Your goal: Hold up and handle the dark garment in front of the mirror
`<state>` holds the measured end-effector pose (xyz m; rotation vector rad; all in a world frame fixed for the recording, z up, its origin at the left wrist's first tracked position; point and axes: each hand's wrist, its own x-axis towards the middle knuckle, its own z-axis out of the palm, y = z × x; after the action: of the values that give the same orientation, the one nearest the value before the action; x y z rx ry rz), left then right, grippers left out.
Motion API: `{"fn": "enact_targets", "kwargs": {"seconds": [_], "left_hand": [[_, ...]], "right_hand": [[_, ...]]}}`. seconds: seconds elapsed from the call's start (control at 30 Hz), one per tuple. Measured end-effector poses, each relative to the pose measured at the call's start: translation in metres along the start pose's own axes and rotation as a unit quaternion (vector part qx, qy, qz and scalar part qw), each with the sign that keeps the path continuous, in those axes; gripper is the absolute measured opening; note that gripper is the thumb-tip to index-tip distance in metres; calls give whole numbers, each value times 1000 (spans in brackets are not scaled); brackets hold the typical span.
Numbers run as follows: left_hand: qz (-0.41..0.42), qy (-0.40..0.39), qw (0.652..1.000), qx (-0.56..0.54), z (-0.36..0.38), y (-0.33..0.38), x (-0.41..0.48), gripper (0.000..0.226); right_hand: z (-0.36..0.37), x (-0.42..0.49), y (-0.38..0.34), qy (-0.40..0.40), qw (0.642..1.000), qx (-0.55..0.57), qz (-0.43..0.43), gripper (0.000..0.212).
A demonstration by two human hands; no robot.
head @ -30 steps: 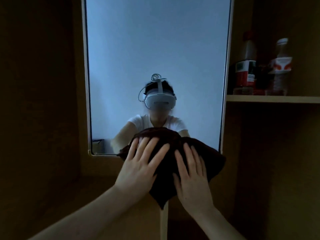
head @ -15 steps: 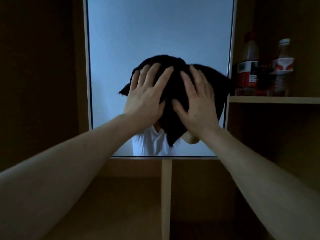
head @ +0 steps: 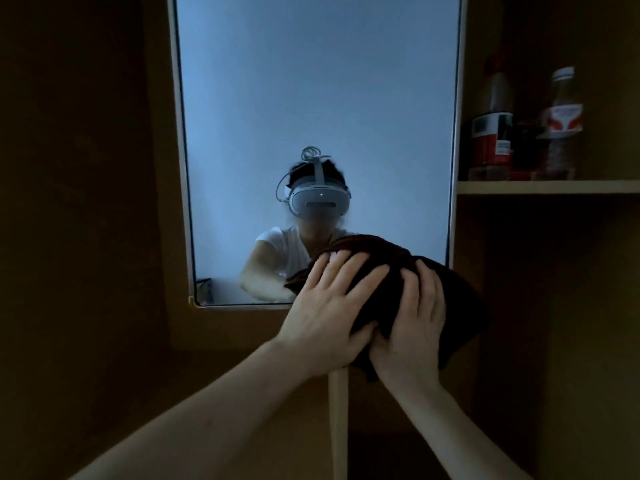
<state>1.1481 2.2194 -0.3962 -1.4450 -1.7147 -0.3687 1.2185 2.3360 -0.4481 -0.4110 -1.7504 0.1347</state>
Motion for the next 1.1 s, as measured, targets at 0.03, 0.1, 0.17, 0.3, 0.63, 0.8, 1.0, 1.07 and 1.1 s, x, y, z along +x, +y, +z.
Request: {"fn": "enact_targets", "kwargs": {"seconds": [0.03, 0.1, 0.17, 0.3, 0.63, 0.8, 1.0, 1.07, 1.1], "left_hand": [[-9, 2, 999, -52, -9, -5, -3, 60], [-67, 51, 986, -142, -31, -21, -15, 51], [-180, 159, 955, -176, -51, -44, -31, 33], [-444, 270, 833, -188, -76, -112, -53, 35], [-572, 81, 556, -597, -66, -136, -55, 72], [-584, 53, 583, -562, -69, -130, -53, 64], [-566, 72, 599, -562, -74, -136, -57, 88], [-568, 63, 612, -547, -73, -136, -57, 88], [-569, 57, 613, -545, -73, -136, -57, 89]], "right_hand": [[3, 3, -8, 10, 1000, 8, 20, 71], [4, 5, -12, 3, 999, 31, 35, 74], [0, 3, -5, -17, 998, 45, 31, 76], [-9, 3, -4, -21, 996, 83, 30, 61], [45, -17, -132, -65, 997, 27, 17, 64], [65, -16, -157, -121, 983, -43, -134, 53], [9, 0, -36, -109, 969, -66, -214, 50], [-14, 1, 3, -73, 986, -63, -133, 47], [-20, 1, 11, -63, 994, -41, -76, 45]]}}
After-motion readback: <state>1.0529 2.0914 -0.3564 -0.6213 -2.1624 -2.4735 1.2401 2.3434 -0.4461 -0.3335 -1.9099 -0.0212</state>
